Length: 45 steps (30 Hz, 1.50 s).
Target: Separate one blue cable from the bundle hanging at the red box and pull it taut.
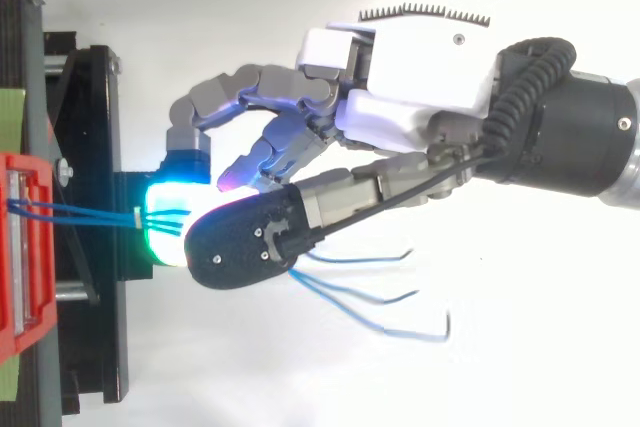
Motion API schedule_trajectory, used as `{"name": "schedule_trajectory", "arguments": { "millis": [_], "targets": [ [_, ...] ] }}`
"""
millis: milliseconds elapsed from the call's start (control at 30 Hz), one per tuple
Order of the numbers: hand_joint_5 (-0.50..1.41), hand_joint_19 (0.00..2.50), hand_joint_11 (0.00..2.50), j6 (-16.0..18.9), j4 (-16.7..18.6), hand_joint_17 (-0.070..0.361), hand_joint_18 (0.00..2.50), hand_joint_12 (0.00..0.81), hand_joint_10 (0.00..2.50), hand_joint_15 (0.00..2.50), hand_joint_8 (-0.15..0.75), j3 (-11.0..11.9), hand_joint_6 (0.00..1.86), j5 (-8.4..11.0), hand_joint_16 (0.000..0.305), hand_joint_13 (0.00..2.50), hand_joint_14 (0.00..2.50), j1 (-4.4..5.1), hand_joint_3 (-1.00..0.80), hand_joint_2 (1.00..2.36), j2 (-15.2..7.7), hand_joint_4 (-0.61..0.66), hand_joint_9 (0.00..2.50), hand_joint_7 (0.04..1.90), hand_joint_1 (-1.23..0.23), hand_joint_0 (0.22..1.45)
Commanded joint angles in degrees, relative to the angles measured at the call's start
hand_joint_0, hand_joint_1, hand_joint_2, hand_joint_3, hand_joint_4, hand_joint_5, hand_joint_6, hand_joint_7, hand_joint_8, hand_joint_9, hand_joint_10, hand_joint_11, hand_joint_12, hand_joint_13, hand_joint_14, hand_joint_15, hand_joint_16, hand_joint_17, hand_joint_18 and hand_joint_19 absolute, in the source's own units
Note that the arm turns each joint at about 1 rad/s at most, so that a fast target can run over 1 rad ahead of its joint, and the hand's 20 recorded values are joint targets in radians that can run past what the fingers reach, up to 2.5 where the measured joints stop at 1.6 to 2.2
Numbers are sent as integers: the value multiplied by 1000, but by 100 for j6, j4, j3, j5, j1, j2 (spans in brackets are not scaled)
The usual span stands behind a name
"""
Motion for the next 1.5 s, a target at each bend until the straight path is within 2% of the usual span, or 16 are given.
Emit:
{"name": "schedule_trajectory", "arguments": {
  "millis": [0,133,200,333,500,700,933,1100,1167,1267,1333,1400,1467],
  "targets": [
    [-218,562,810,5,0,82,849,317,20,507,301,1,896,0,36,902,19,9,-226,1019,3,41,831,1328,-795,661],
    [-220,569,811,5,0,84,862,317,19,511,296,-7,899,0,37,902,18,9,-309,1014,-6,62,832,1309,-832,699],
    [-217,560,810,5,-8,84,870,314,20,509,298,1,895,0,37,904,18,9,-383,1009,3,72,838,1359,-861,725],
    [-215,561,808,5,-8,85,888,315,19,506,299,1,896,-9,38,914,19,9,-500,1000,3,70,851,1315,-855,757],
    [-209,565,812,5,-8,84,896,313,19,515,297,1,892,0,37,920,20,27,-500,1000,3,89,867,1319,-865,757],
    [-199,582,826,22,-8,84,889,313,18,532,293,-7,866,9,37,921,19,27,-500,1000,3,146,875,1239,-803,660],
    [-197,605,829,233,88,87,864,320,21,546,300,1,832,220,39,912,19,35,-500,1000,-6,160,877,1229,-686,573],
    [-193,605,827,339,106,88,863,325,22,540,304,1,826,237,39,916,21,27,-500,1000,-67,162,896,1209,-648,569],
    [-193,620,832,356,132,86,861,319,21,543,300,-7,825,228,38,920,19,27,-500,1000,-102,158,896,1199,-667,603],
    [-194,610,831,365,176,85,866,319,21,536,300,1,821,220,38,922,20,18,-428,1006,-129,126,906,1256,-702,629],
    [-202,613,840,365,229,86,868,320,21,544,301,1,835,228,38,923,19,18,-305,1015,-129,105,900,1269,-746,630],
    [-220,611,830,365,255,86,872,323,21,542,296,1,853,220,38,923,19,18,-208,1019,-129,82,884,1235,-806,643],
    [-225,602,823,365,255,87,876,320,21,537,290,-7,855,220,39,923,20,18,-195,1020,-129,80,871,1208,-824,672]
  ]
}}
